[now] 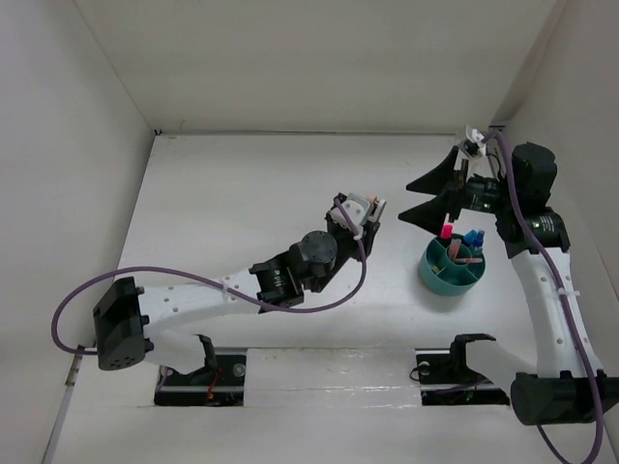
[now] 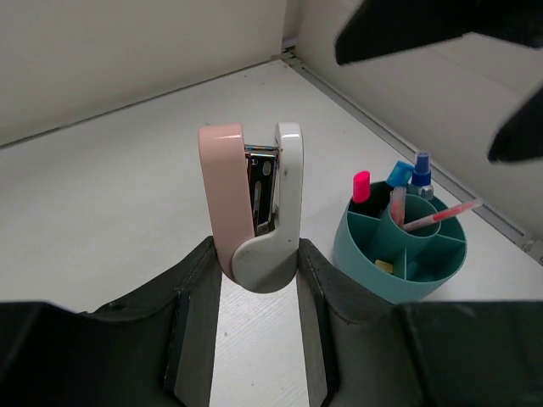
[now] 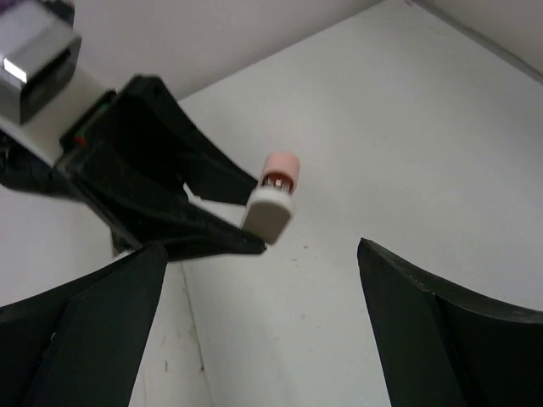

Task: Sort the stationery into containers
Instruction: Pass the stationery from the left arm to the right, then place the stationery into the container

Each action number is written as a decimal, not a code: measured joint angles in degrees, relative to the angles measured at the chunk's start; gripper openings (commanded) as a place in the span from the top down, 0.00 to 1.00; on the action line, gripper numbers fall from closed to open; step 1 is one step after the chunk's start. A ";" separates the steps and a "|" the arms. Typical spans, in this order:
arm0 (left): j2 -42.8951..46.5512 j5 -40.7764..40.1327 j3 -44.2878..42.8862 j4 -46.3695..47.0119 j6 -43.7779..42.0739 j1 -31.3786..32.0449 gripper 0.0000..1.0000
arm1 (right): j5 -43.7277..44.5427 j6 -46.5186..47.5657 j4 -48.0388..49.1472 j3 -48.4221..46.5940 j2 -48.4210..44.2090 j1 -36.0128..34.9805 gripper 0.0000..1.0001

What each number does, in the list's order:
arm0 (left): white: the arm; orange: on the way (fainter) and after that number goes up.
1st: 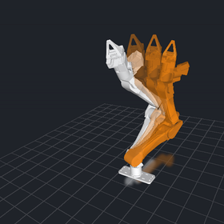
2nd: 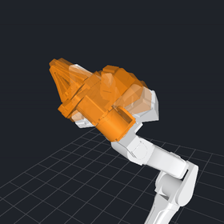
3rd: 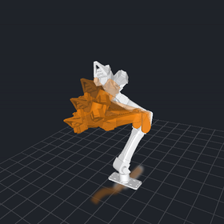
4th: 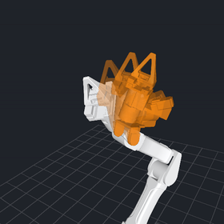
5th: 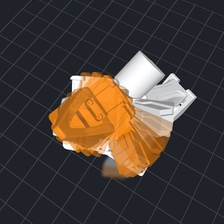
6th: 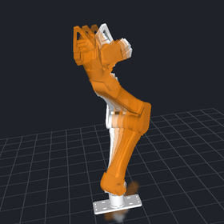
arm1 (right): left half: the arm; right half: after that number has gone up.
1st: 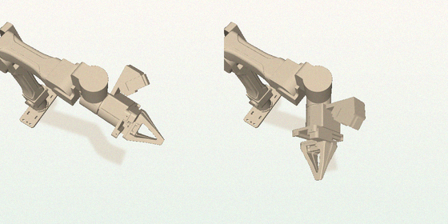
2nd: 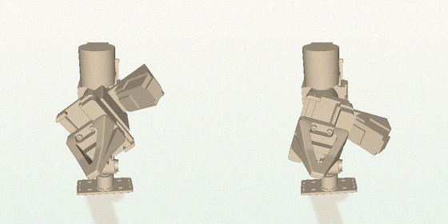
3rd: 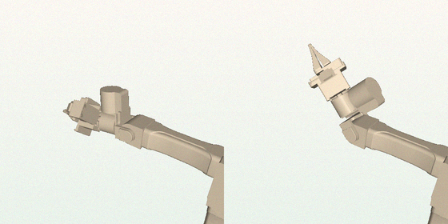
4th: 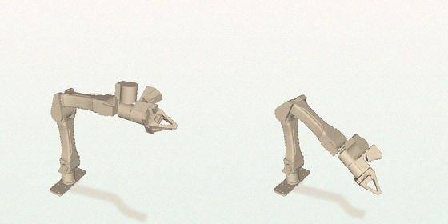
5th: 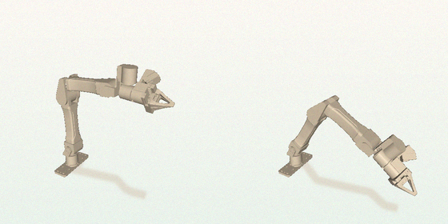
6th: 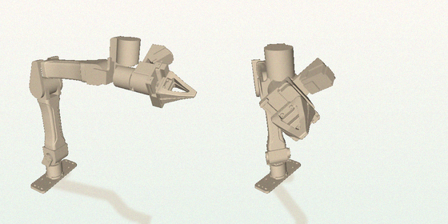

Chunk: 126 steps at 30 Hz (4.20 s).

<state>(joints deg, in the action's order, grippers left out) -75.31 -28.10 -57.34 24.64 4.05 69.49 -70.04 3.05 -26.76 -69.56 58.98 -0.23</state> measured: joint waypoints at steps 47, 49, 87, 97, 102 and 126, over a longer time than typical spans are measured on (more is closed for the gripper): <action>-6.40 -4.83 -3.58 1.70 -7.61 2.73 0.56 | 7.15 -3.96 -1.20 -3.15 11.50 -10.36 1.00; -6.43 -4.48 -3.69 1.01 -7.26 2.75 0.16 | 7.82 -1.97 -2.19 -3.15 11.37 -10.36 1.00; 15.63 -11.74 5.42 -34.58 22.88 3.19 0.00 | 24.57 78.47 -50.51 3.48 7.91 20.15 1.00; 16.92 -12.72 8.22 -34.45 22.16 3.19 0.00 | 24.96 84.00 -50.29 6.51 8.81 20.15 1.00; 17.07 -12.66 8.26 -33.86 21.49 3.19 0.00 | 25.31 85.50 -50.38 6.80 8.44 20.15 1.00; 18.67 -11.34 9.66 -32.57 20.41 3.19 0.00 | 24.04 86.01 -50.38 8.41 4.98 20.52 1.00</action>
<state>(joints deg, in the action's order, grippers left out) -56.64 -39.44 -47.68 -7.92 24.47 72.69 -46.00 89.06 -77.14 -61.14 63.96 20.29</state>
